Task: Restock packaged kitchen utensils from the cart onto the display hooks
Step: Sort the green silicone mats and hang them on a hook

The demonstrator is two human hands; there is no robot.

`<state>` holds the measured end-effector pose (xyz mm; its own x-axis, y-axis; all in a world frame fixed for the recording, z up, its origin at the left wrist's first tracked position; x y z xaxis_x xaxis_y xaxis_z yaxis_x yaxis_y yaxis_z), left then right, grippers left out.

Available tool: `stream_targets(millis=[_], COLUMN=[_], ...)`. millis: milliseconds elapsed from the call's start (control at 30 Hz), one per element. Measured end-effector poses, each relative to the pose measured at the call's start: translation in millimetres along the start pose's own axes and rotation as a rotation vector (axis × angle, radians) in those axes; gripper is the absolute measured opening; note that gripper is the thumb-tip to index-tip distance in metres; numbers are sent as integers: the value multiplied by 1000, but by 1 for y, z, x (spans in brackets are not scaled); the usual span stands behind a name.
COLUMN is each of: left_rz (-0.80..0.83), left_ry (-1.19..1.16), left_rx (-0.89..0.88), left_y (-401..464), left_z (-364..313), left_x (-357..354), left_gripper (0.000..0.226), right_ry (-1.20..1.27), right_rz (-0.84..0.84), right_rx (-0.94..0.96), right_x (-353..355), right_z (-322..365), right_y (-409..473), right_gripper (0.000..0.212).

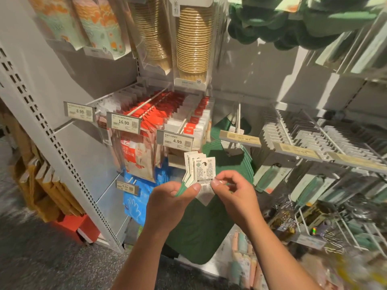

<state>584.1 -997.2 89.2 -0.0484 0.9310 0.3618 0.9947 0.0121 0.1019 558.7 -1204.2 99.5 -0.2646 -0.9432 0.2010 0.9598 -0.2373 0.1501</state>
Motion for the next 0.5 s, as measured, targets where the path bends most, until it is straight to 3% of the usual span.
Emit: stream_targets(millis=[100,267,367,500], left_rz=[-6,12,10,85], left_ry=[5,21,-44,-196], left_rx=[-2,32,-1,120], left_y=[-2,-5,-9,-14], left_z=[0,2,-1,3], left_x=[-4,-11,-13,-19], left_gripper=[46,62,73,83], right_ry=[-168,-327,-279,-174], right_rz=[9,80,77,84], right_rx=[8,-19,-9,-1], right_x=[3,3,5,3], right_z=[-3,-4,-5,-1], right_y=[-3,-8,-12,-16], right_gripper=[23,55,54,32])
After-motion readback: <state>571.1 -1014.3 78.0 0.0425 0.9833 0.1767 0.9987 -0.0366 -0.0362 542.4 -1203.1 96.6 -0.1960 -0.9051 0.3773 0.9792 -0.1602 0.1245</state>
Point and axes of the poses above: each hand's wrist, its own y-axis towards the middle knuckle, its own x-axis out of the back of the hand, z = x × y, the point moved 9 cm from there along y, towards the middle knuckle, and after that the axes turned 2 degrees about x, right-handed, at the moved point
